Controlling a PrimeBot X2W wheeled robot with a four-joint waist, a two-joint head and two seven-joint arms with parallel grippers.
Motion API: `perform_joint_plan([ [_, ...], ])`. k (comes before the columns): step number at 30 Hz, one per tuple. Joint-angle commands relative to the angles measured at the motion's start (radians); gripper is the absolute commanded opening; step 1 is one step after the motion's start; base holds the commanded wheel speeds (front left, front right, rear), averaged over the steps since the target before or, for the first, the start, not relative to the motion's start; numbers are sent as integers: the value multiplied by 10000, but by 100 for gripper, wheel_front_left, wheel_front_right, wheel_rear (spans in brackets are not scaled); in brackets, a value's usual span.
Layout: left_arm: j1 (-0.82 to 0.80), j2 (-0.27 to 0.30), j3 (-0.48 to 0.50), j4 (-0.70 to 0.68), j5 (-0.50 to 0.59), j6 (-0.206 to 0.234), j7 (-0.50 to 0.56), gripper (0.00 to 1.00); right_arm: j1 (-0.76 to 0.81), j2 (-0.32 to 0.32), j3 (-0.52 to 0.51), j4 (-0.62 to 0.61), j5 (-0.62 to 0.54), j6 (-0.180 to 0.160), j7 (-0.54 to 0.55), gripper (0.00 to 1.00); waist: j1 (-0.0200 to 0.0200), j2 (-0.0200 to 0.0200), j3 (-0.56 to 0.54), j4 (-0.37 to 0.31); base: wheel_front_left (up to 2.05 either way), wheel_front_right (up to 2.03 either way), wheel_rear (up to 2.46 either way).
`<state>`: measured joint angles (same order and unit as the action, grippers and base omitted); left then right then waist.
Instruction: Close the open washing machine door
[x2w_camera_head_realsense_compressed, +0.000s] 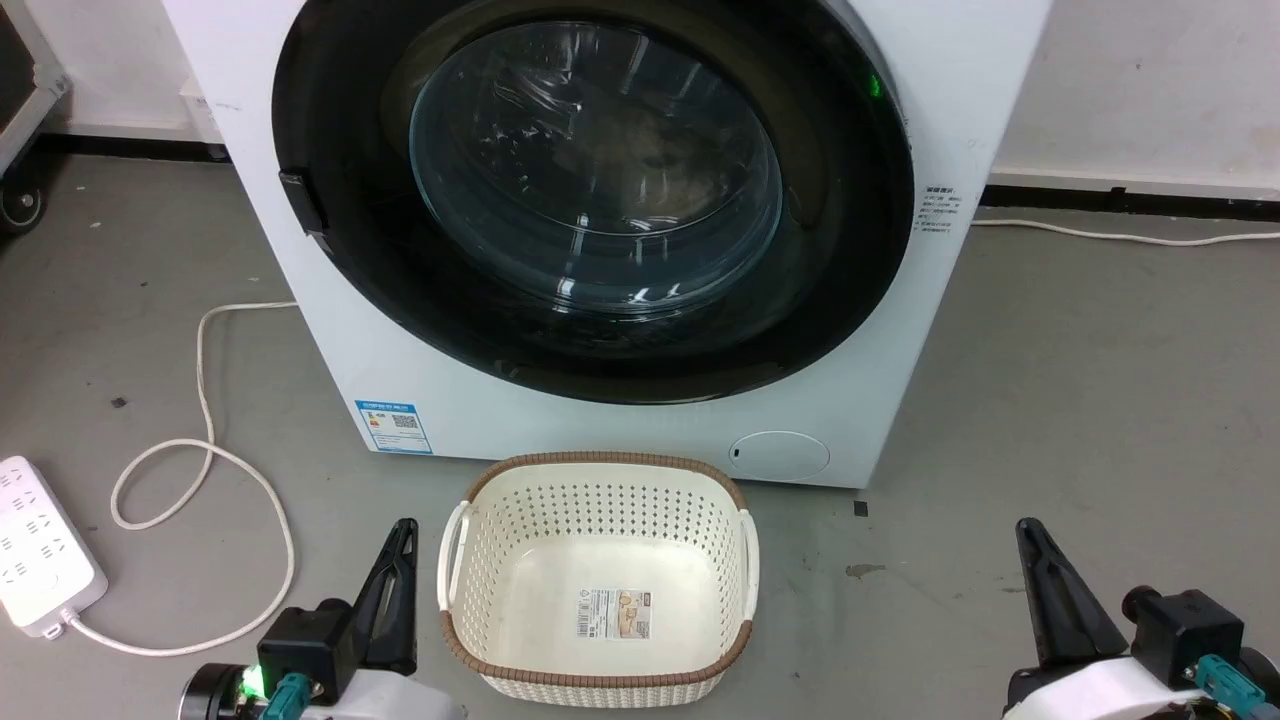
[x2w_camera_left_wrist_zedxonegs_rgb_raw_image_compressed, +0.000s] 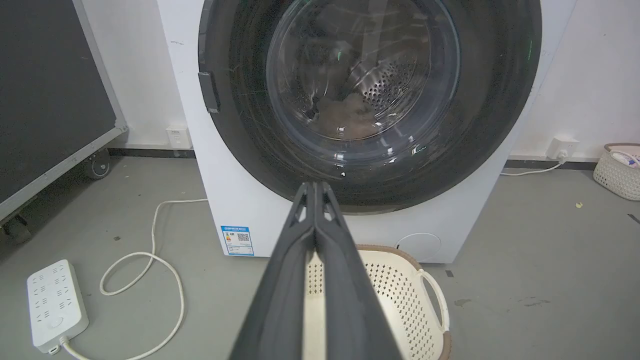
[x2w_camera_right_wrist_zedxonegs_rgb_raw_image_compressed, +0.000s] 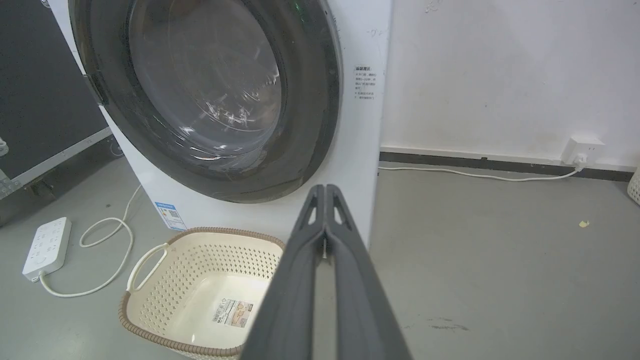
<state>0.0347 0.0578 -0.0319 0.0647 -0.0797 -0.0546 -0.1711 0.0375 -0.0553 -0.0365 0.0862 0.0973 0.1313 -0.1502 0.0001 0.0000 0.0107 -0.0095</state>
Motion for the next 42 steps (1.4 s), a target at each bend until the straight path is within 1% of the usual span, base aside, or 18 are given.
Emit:
perform_joint_plan([
  [1, -114, -4, 27, -68, 106, 73, 49, 0, -106, 18, 18, -84, -70, -2, 41, 0, -1, 0, -1, 1, 0, 0, 0],
  [42, -231, -40, 174, -359, 454, 311, 885, 0, -241, 34, 193, -475, -525, -4, 776, 0, -1, 0, -55, 48, 0, 0, 0],
])
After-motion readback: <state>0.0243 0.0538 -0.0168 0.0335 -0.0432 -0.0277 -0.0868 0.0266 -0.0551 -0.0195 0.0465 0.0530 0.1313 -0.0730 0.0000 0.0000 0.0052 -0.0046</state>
